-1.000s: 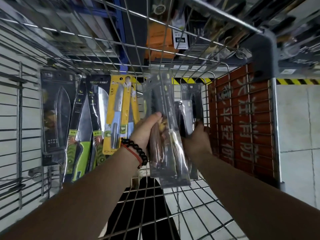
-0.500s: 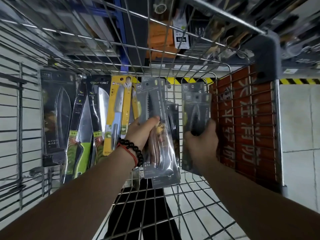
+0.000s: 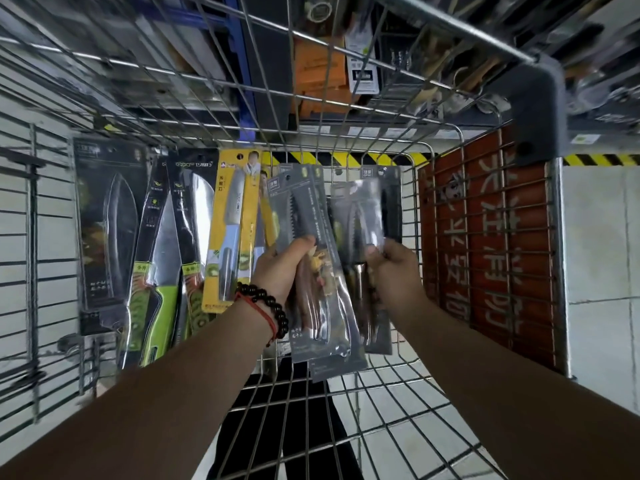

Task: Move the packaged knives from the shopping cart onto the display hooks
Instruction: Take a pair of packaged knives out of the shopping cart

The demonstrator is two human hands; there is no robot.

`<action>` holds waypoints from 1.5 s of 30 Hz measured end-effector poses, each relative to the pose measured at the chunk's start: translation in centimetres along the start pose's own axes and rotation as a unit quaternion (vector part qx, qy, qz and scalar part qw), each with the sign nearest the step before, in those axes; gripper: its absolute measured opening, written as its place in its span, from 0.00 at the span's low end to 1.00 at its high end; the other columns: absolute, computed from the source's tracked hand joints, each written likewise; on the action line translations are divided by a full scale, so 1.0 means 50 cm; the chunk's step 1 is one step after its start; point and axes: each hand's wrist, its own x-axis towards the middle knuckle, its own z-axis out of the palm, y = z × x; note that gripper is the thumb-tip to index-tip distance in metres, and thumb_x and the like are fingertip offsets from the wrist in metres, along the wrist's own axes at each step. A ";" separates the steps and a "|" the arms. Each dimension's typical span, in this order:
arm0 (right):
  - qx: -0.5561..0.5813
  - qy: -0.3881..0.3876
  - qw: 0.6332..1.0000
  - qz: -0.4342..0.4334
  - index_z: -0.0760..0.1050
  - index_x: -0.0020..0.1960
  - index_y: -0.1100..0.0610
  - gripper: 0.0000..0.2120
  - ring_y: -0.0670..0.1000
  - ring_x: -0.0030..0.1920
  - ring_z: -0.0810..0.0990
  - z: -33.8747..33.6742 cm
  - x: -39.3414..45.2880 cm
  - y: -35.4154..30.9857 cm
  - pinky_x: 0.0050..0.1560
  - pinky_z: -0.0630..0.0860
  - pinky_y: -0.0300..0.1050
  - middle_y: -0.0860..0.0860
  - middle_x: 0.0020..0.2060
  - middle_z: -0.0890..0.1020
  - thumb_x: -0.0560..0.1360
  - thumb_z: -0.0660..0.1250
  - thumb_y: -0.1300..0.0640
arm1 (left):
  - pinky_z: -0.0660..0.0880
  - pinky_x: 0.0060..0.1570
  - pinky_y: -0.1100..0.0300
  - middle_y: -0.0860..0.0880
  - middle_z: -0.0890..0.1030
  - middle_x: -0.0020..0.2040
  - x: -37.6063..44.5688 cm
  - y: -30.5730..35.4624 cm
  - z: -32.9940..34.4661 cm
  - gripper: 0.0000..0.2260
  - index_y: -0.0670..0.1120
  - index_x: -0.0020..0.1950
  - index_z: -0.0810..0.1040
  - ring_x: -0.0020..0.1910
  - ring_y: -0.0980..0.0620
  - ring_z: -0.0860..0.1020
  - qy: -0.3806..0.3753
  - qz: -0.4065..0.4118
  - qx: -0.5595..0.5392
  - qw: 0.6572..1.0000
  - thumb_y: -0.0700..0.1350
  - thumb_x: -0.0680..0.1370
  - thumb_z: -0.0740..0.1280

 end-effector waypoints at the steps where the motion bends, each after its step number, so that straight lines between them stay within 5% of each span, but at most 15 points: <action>1: 0.024 -0.018 0.999 0.026 0.75 0.42 0.61 0.09 0.48 0.28 0.69 0.000 0.000 0.001 0.26 0.68 0.36 0.49 0.27 0.73 0.80 0.63 0.59 | 0.76 0.56 0.39 0.40 0.83 0.52 -0.001 -0.001 0.002 0.45 0.45 0.64 0.75 0.50 0.36 0.82 0.003 -0.001 -0.014 1.000 0.64 0.52 0.81; 4: 0.024 -0.050 0.996 0.069 0.77 0.43 0.56 0.08 0.46 0.29 0.70 0.012 0.000 0.006 0.26 0.68 0.36 0.48 0.29 0.74 0.80 0.62 0.60 | 0.77 0.49 0.45 0.44 0.82 0.40 -0.001 -0.003 0.006 0.27 0.47 0.51 0.81 0.36 0.43 0.80 -0.011 -0.012 -0.048 0.999 0.59 0.58 0.79; 7: -0.026 -0.090 0.992 0.086 0.80 0.47 0.56 0.13 0.51 0.32 0.76 0.047 0.003 0.027 0.30 0.71 0.40 0.52 0.33 0.79 0.75 0.60 0.70 | 0.77 0.42 0.48 0.43 0.80 0.37 -0.004 -0.007 0.010 0.20 0.46 0.45 0.81 0.31 0.45 0.78 -0.024 -0.015 -0.055 0.998 0.56 0.61 0.78; 10: -0.065 -0.057 0.995 0.050 0.79 0.49 0.48 0.19 0.56 0.45 0.82 0.074 0.006 0.041 0.45 0.82 0.53 0.52 0.46 0.83 0.70 0.61 0.70 | 0.75 0.35 0.55 0.46 0.79 0.33 -0.006 -0.012 0.017 0.12 0.46 0.40 0.81 0.27 0.46 0.76 -0.026 -0.009 -0.075 0.997 0.53 0.66 0.75; 15: -0.004 -0.071 0.995 0.067 0.73 0.60 0.49 0.21 0.57 0.47 0.84 0.061 0.007 0.039 0.47 0.82 0.56 0.52 0.50 0.83 0.72 0.65 0.69 | 0.73 0.36 0.54 0.45 0.76 0.31 -0.010 -0.012 0.014 0.15 0.46 0.37 0.80 0.28 0.46 0.74 -0.046 -0.010 -0.063 0.997 0.57 0.62 0.76; 21: -0.009 -0.112 0.987 0.115 0.81 0.53 0.56 0.10 0.57 0.41 0.84 0.070 -0.006 0.036 0.42 0.81 0.46 0.59 0.45 0.85 0.75 0.66 0.64 | 0.73 0.33 0.57 0.45 0.75 0.31 -0.022 -0.009 0.004 0.12 0.46 0.35 0.79 0.27 0.47 0.73 -0.071 0.000 -0.078 0.994 0.52 0.73 0.70; 24: 0.010 -0.119 0.985 0.121 0.82 0.53 0.57 0.11 0.59 0.45 0.84 0.071 -0.014 0.033 0.48 0.81 0.51 0.57 0.44 0.86 0.74 0.66 0.65 | 0.71 0.28 0.60 0.48 0.74 0.28 -0.030 0.001 0.006 0.13 0.46 0.36 0.74 0.24 0.50 0.72 -0.066 -0.002 -0.085 0.994 0.50 0.78 0.66; 30: 0.048 -0.141 0.979 0.137 0.81 0.52 0.54 0.14 0.56 0.39 0.82 0.064 -0.025 0.032 0.39 0.78 0.45 0.60 0.44 0.85 0.74 0.63 0.68 | 0.73 0.34 0.56 0.46 0.75 0.31 -0.049 0.006 0.006 0.11 0.44 0.41 0.76 0.29 0.47 0.73 -0.066 -0.016 -0.108 0.992 0.51 0.77 0.67; 32: 0.039 -0.141 0.977 0.153 0.80 0.53 0.50 0.17 0.55 0.38 0.83 0.075 -0.029 0.034 0.41 0.81 0.47 0.58 0.44 0.85 0.73 0.62 0.67 | 0.72 0.36 0.55 0.45 0.75 0.33 -0.050 0.010 -0.004 0.10 0.46 0.43 0.77 0.30 0.46 0.72 -0.054 -0.012 -0.104 0.993 0.52 0.77 0.66; 35: 0.010 -0.138 0.981 0.136 0.73 0.59 0.34 0.28 0.57 0.53 0.81 0.089 -0.033 0.034 0.54 0.80 0.55 0.53 0.61 0.77 0.69 0.61 0.64 | 0.74 0.31 0.59 0.47 0.76 0.30 -0.044 0.013 -0.013 0.13 0.47 0.35 0.79 0.26 0.49 0.74 -0.052 0.003 -0.101 0.994 0.50 0.78 0.64; 37: 0.021 -0.135 0.982 0.127 0.68 0.62 0.30 0.33 0.51 0.53 0.79 0.077 -0.037 0.020 0.48 0.81 0.44 0.48 0.65 0.72 0.72 0.61 0.66 | 0.75 0.32 0.58 0.46 0.77 0.33 -0.049 0.017 -0.014 0.14 0.48 0.34 0.81 0.28 0.48 0.75 -0.057 0.004 -0.098 0.994 0.50 0.77 0.66; 39: 0.014 -0.147 0.982 0.117 0.64 0.70 0.38 0.31 0.45 0.48 0.76 0.048 -0.037 0.010 0.45 0.74 0.33 0.46 0.60 0.70 0.76 0.64 0.66 | 0.76 0.37 0.55 0.44 0.77 0.37 -0.053 0.022 -0.014 0.11 0.46 0.40 0.82 0.32 0.46 0.76 -0.063 0.003 -0.099 0.993 0.53 0.74 0.68; 41: 0.014 -0.153 0.981 0.121 0.69 0.68 0.47 0.24 0.49 0.48 0.77 0.023 -0.033 0.012 0.45 0.74 0.37 0.46 0.54 0.76 0.75 0.69 0.60 | 0.76 0.39 0.54 0.44 0.77 0.37 -0.054 0.021 -0.012 0.11 0.47 0.38 0.82 0.34 0.45 0.76 -0.062 0.001 -0.095 0.994 0.53 0.75 0.68; 43: 0.005 -0.149 0.983 0.111 0.77 0.58 0.51 0.15 0.52 0.49 0.82 0.017 -0.041 0.004 0.42 0.77 0.41 0.48 0.47 0.83 0.73 0.73 0.57 | 0.76 0.30 0.60 0.47 0.77 0.29 -0.060 0.024 -0.004 0.15 0.46 0.34 0.78 0.27 0.49 0.76 -0.070 0.003 -0.083 0.994 0.50 0.79 0.64; 45: 0.001 -0.124 0.987 0.099 0.77 0.60 0.53 0.24 0.56 0.55 0.82 0.014 -0.045 0.008 0.55 0.79 0.53 0.52 0.52 0.84 0.66 0.77 0.51 | 0.72 0.22 0.67 0.49 0.75 0.24 -0.065 0.025 0.007 0.16 0.45 0.34 0.74 0.20 0.53 0.73 -0.090 0.002 -0.085 0.992 0.49 0.80 0.62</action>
